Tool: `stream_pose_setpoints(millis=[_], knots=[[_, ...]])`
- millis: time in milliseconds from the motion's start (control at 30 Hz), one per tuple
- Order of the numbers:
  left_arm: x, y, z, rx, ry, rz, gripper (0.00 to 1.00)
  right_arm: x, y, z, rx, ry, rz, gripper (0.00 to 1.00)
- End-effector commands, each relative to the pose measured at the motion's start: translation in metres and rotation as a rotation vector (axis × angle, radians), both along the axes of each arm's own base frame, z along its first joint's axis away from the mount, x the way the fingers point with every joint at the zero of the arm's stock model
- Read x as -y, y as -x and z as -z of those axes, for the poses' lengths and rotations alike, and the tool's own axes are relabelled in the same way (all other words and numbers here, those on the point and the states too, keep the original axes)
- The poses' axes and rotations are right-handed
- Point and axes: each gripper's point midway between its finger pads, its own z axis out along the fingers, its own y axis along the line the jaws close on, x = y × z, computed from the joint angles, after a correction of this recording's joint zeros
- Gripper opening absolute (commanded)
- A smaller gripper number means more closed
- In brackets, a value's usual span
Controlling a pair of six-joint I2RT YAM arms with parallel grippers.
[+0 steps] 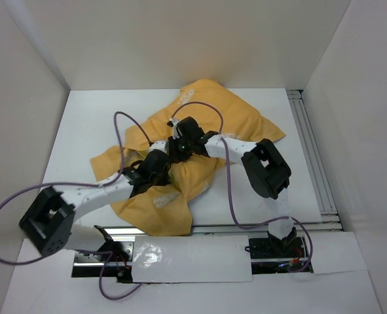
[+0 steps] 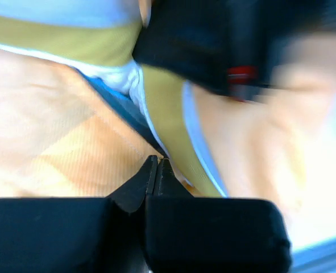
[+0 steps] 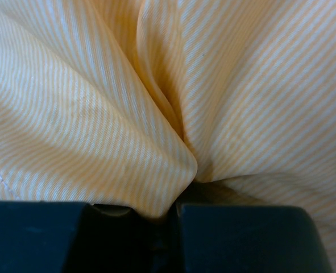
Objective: Put the pillow into the pillowcase
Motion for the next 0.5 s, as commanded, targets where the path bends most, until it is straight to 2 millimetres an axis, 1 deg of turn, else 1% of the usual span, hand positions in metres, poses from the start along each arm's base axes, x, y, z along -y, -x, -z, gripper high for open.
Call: stream_pose_setpoints(millis=[0,33,67,100,133,200,233,267,300,333,367,400,433,467], knots=[[-0.016,-0.010,-0.074,0.215,0.104,-0.110,0.00,0.033,0.022,0.046,-0.081,0.186,0.052,0.00],[-0.021,-0.009,-0.085,0.243,0.118,-0.121,0.00,0.036,0.019,0.043,-0.067,0.200,0.067,0.00],[-0.028,-0.004,-0.092,0.253,0.116,-0.132,0.00,0.043,0.017,0.047,-0.055,0.228,0.090,0.00],[-0.035,-0.001,-0.110,0.298,0.141,-0.149,0.00,0.045,0.017,0.045,-0.053,0.228,0.103,0.00],[-0.037,0.002,-0.120,0.313,0.157,-0.150,0.00,0.045,0.017,0.045,-0.053,0.228,0.103,0.00],[-0.045,0.005,-0.132,0.343,0.176,-0.174,0.00,0.047,0.015,0.046,-0.037,0.242,0.103,0.00],[-0.047,0.006,-0.139,0.363,0.189,-0.183,0.00,0.049,0.017,0.047,-0.040,0.254,0.095,0.00],[-0.055,0.007,-0.144,0.390,0.190,-0.208,0.00,0.047,0.018,0.046,-0.018,0.272,0.075,0.00],[-0.059,0.007,-0.145,0.396,0.183,-0.221,0.00,0.047,0.019,0.048,-0.012,0.296,0.080,0.00],[-0.059,0.007,-0.157,0.421,0.189,-0.212,0.00,0.058,0.018,0.053,0.012,0.366,0.100,0.00],[-0.059,0.006,-0.161,0.431,0.189,-0.208,0.00,0.056,0.016,0.054,0.023,0.388,0.106,0.00],[-0.053,0.006,-0.171,0.460,0.214,-0.172,0.00,0.056,0.021,0.066,0.010,0.428,0.097,0.00],[-0.044,0.007,-0.180,0.479,0.225,-0.106,0.00,0.062,0.024,0.072,-0.013,0.462,0.110,0.00],[-0.029,0.017,-0.192,0.498,0.272,0.017,0.00,0.058,0.026,0.076,-0.014,0.466,0.099,0.00]])
